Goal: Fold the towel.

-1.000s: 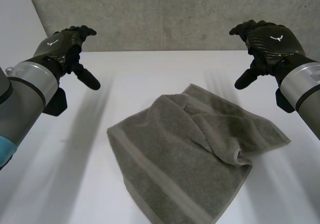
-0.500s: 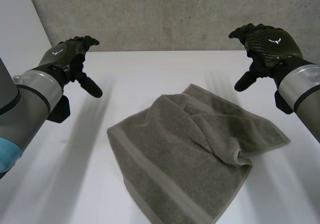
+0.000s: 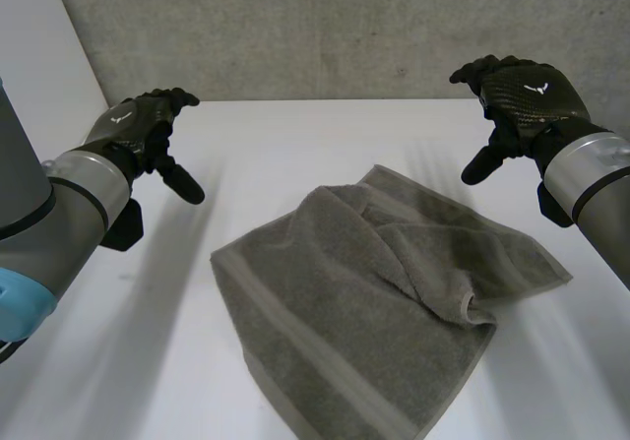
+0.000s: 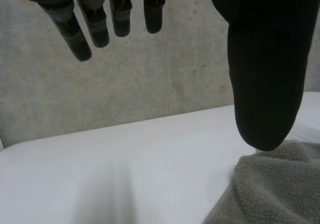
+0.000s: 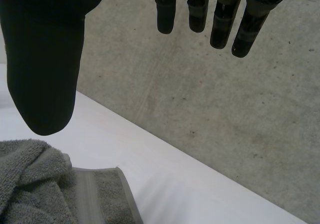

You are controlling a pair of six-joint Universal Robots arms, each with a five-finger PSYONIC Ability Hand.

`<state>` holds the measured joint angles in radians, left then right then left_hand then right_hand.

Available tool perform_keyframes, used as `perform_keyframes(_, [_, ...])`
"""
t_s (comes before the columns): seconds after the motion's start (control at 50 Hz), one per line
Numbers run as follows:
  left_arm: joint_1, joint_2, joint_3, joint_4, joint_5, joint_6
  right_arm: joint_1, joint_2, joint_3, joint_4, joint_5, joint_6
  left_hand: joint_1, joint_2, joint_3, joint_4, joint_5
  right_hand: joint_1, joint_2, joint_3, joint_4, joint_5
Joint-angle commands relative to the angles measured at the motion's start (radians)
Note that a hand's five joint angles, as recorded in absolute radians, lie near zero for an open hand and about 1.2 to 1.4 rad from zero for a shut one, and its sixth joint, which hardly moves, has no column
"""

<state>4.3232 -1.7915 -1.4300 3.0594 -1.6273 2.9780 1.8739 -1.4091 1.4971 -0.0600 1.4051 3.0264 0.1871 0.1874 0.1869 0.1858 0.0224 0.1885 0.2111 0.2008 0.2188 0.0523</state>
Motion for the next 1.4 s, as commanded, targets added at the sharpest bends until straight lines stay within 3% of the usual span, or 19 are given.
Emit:
perform_keyframes(0.02, [0.001,-0.006,0.003,-0.001,0.0,-0.001,0.001,0.004,0.0,0.002,-0.002,0.002,0.082,0.082,0.082,0.083,0.072,-0.014,-0.037,-0.026,-0.044,-0.052])
perform_keyframes(0.04, [0.001,-0.006,0.003,-0.001,0.0,-0.001,0.001,0.004,0.0,0.002,-0.002,0.002,0.082,0.082,0.082,0.083,0.072,-0.014,-0.037,-0.026,-0.044,-0.052])
perform_keyframes(0.06, [0.001,-0.006,0.005,-0.001,0.0,-0.001,0.001,0.004,0.0,0.0,-0.003,0.002,0.094,0.094,0.094,0.095,0.084,0.079,0.057,0.067,0.049,0.041])
perform_keyframes(0.08, [0.001,-0.008,0.006,-0.001,0.0,-0.001,0.001,0.004,0.0,-0.001,-0.006,0.003,0.111,0.111,0.112,0.113,0.102,0.349,0.326,0.337,0.319,0.31])
perform_keyframes(0.12, [0.001,-0.008,0.007,-0.001,0.0,-0.001,0.001,0.005,0.0,-0.001,-0.015,0.003,0.138,0.137,0.138,0.139,0.128,0.442,0.419,0.429,0.411,0.403])
perform_keyframes(0.2, [0.001,-0.008,0.013,-0.002,0.0,-0.001,0.001,0.018,-0.002,-0.001,-0.058,0.005,0.156,0.155,0.156,0.157,0.146,0.413,0.391,0.401,0.383,0.375])
perform_keyframes(0.24, [0.001,-0.006,0.016,-0.002,0.0,0.001,-0.001,0.041,-0.011,-0.001,-0.109,0.003,0.153,0.152,0.153,0.154,0.143,-0.014,-0.037,-0.026,-0.044,-0.052])
perform_keyframes(0.42, [0.001,0.0,0.02,-0.005,0.0,0.001,0.014,0.208,-0.16,0.012,-0.167,0.006,0.132,0.132,0.132,0.133,0.122,-0.014,-0.037,-0.026,-0.044,-0.052])
perform_keyframes(0.62, [0.001,0.007,0.002,-0.008,0.0,0.004,0.068,0.566,-0.492,0.086,-0.238,0.019,0.129,0.129,0.129,0.13,0.119,0.043,0.02,0.031,0.013,0.005])
perform_keyframes(0.76, [0.001,0.007,-0.017,-0.008,0.003,0.004,0.105,0.771,-0.675,0.152,-0.238,0.025,0.123,0.123,0.124,0.125,0.113,0.073,0.05,0.06,0.042,0.034])
perform_keyframes(0.86, [0.0,0.007,-0.038,-0.005,0.004,0.006,0.128,0.878,-0.775,0.163,-0.222,0.025,0.12,0.12,0.121,0.122,0.111,0.228,0.206,0.216,0.198,0.19])
perform_keyframes(0.9, [0.0,0.007,-0.046,-0.002,0.004,0.006,0.136,0.912,-0.814,0.167,-0.221,0.025,0.12,0.12,0.121,0.122,0.111,0.395,0.372,0.382,0.364,0.356])
perform_keyframes(0.96, [0.0,0.007,-0.049,-0.002,0.004,0.006,0.14,0.914,-0.824,0.169,-0.221,0.025,0.12,0.12,0.121,0.122,0.111,0.583,0.561,0.571,0.553,0.545])
perform_keyframes(1.0, [0.0,0.007,-0.056,-0.001,0.004,0.006,0.145,0.879,-0.824,0.169,-0.219,0.025,0.117,0.117,0.118,0.119,0.108,0.996,0.973,0.983,0.965,0.957])
perform_keyframes(1.02, [0.0,0.007,-0.056,-0.001,0.004,0.006,0.145,0.878,-0.824,0.169,-0.219,0.025,0.117,0.117,0.118,0.119,0.108,0.997,0.975,0.985,0.967,0.959])
perform_keyframes(1.04, [0.0,0.007,-0.059,0.001,0.004,0.006,0.145,0.839,-0.815,0.169,-0.219,0.025,0.117,0.117,0.118,0.119,0.108,1.181,1.158,1.168,1.15,1.142])
perform_keyframes(1.24, [-0.002,-0.023,-0.007,0.027,0.012,0.009,0.14,0.443,-0.528,0.183,-0.262,-0.044,0.085,0.085,0.085,0.086,0.075,1.208,1.185,1.195,1.178,1.169])
perform_keyframes(1.34, [-0.005,-0.111,0.048,0.033,0.061,0.007,0.128,0.215,-0.286,0.187,-0.272,-0.205,0.076,0.076,0.077,0.078,0.067,1.208,1.185,1.195,1.178,1.169])
perform_keyframes(1.4, [-0.008,-0.171,0.086,0.03,0.121,0.001,0.128,0.179,-0.242,0.187,-0.27,-0.235,0.076,0.076,0.077,0.078,0.067,1.208,1.185,1.195,1.178,1.169])
